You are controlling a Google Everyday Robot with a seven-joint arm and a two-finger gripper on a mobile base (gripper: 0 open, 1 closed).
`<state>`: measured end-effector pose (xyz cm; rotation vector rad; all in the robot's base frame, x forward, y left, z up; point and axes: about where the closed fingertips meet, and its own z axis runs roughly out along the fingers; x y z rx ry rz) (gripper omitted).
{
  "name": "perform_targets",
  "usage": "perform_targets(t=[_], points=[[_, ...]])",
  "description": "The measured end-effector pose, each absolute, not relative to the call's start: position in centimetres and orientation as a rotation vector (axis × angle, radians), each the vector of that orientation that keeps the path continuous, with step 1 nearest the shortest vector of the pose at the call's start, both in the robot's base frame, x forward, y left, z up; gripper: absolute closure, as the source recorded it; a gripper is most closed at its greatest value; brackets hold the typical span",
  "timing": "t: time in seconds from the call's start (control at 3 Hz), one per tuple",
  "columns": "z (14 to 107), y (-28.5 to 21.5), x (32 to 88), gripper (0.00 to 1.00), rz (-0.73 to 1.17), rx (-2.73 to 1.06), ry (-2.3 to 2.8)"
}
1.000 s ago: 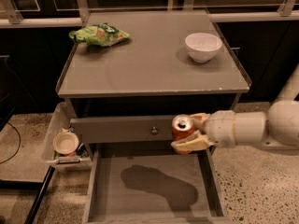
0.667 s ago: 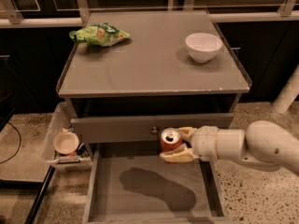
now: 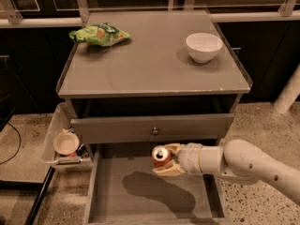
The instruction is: Place coke can into middle drawer
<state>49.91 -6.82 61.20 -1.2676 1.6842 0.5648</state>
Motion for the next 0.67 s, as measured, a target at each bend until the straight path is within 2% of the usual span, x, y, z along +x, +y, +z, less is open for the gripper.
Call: perform_targets(t=[0.33, 0.67], points=[[56.9, -8.63, 50.23, 1.0, 0.542, -1.256, 1.756], [56.9, -8.63, 50.23, 1.0, 0.542, -1.256, 1.756]])
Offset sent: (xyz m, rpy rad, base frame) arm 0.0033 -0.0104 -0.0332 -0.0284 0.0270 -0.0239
